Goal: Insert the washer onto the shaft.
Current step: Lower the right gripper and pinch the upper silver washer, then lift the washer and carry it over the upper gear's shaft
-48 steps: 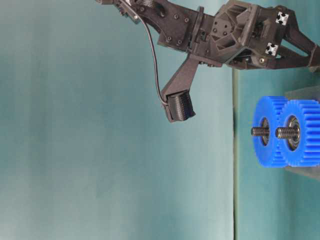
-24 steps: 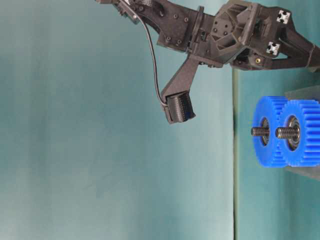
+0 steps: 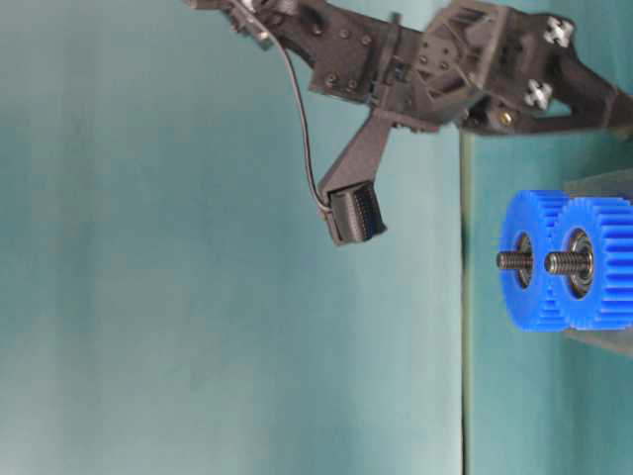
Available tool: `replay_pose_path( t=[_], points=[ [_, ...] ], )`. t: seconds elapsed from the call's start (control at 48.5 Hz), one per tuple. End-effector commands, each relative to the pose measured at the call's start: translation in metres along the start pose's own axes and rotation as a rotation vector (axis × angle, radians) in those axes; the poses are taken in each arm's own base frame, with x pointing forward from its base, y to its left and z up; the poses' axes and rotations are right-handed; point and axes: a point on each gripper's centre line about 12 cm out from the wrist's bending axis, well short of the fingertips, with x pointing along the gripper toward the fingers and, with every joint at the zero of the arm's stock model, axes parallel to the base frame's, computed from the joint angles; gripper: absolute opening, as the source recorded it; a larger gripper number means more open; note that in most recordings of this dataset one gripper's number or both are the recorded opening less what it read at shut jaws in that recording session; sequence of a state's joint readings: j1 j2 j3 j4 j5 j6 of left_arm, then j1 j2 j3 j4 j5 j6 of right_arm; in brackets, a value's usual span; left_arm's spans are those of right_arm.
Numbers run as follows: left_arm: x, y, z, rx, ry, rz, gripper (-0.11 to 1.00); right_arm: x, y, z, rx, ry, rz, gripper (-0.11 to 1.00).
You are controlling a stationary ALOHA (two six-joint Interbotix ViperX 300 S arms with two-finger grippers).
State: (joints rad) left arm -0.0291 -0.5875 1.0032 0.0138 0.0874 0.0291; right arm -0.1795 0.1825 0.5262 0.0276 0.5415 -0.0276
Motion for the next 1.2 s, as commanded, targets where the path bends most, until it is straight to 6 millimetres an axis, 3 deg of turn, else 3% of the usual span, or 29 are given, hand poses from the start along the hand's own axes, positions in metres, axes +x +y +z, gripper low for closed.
replay_pose_path(
  t=[0.0, 0.227, 0.495, 0.743, 1.176],
  points=[
    [-0.001, 0.000, 0.006, 0.004, -0.023, 0.000, -0.01, -0.034, 0.000, 0.022, -0.003, -0.074, -0.002, 0.32],
    [0.000, 0.000, 0.005, 0.004, -0.018, 0.000, -0.01, -0.068, 0.006, 0.046, -0.026, -0.084, 0.005, 0.32],
    [0.000, 0.000, 0.005, 0.003, -0.017, 0.001, -0.01, -0.088, 0.015, 0.084, -0.050, -0.155, 0.013, 0.32],
    [0.001, 0.000, 0.005, 0.000, -0.020, 0.001, -0.01, -0.086, 0.018, 0.102, -0.055, -0.170, 0.015, 0.32],
    [0.003, 0.000, 0.004, -0.001, -0.015, -0.001, 0.00, -0.061, 0.021, 0.103, -0.077, -0.093, 0.018, 0.32]
  ],
)
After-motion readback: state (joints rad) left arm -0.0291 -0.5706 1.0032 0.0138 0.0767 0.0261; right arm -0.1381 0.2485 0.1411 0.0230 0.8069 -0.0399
